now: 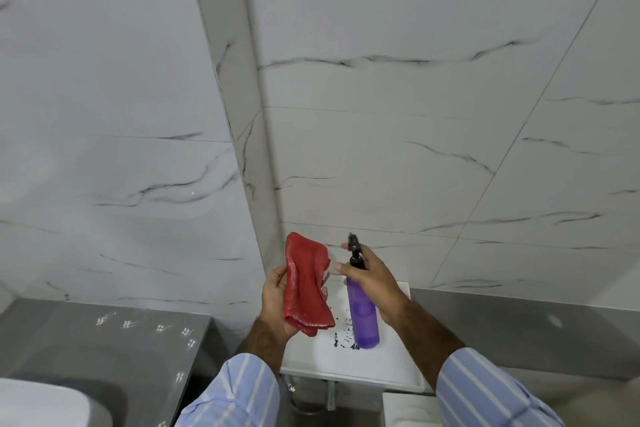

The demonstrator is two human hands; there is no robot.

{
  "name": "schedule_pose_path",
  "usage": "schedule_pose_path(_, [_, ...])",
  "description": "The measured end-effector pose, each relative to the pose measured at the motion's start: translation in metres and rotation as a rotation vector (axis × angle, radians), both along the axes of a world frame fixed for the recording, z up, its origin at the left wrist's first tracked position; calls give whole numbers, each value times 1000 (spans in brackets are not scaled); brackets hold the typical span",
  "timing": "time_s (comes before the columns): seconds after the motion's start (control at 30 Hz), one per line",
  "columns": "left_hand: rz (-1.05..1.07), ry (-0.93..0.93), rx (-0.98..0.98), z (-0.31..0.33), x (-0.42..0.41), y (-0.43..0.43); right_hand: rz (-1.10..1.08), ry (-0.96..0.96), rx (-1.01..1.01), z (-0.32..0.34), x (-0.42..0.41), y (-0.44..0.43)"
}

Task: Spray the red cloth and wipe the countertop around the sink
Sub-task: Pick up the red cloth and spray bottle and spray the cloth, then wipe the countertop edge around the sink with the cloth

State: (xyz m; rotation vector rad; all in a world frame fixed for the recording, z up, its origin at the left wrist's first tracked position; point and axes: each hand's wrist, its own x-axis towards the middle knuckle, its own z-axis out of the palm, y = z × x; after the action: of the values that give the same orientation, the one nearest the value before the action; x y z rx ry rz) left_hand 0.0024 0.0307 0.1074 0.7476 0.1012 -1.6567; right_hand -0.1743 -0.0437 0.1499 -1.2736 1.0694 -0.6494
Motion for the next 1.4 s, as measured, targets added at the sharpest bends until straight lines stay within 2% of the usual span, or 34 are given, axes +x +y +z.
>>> schedule_pose_path(0.17, [-24,10,55,-21,6,20,-66,7,-128,-53,-4,-10])
schedule_pose_path(0.33, [8,-16,135,-46,14,43,-20,36,-255,-101,-4,-26])
schedule_pose_path(0.63, [7,-31,174,-75,19,66,-52,46,-215,-145,-3,-43])
schedule_pose_path(0.93, [-7,5,112,-71,12,67,125,202,-69,-131,-27,-45])
schedule_pose_path(1.03, [-3,2,51,-59,10,65,27,173,-79,-106,-47,-38])
schedule_pose_path(1.13, [-46,-55,8,-39,9,68,-229,45,-334,-53,-62,-30])
schedule_pose_path(1.2, [-66,-133,-4,-24,8,75,-316,-51,-532,-12,-58,-25])
schedule_pose_path(1.27, [-82,-201,-25,-10,9,87,-231,-145,-537,20,-36,-12])
schedule_pose_path(1.3, [-85,-224,-49,-1,11,98,-110,-147,-510,32,-20,0])
schedule_pose_path(1.33, [-97,-234,-65,5,13,107,37,-126,-486,37,-5,11])
schedule_pose_path(1.4, [-144,-261,-111,19,25,130,372,31,-518,34,30,34])
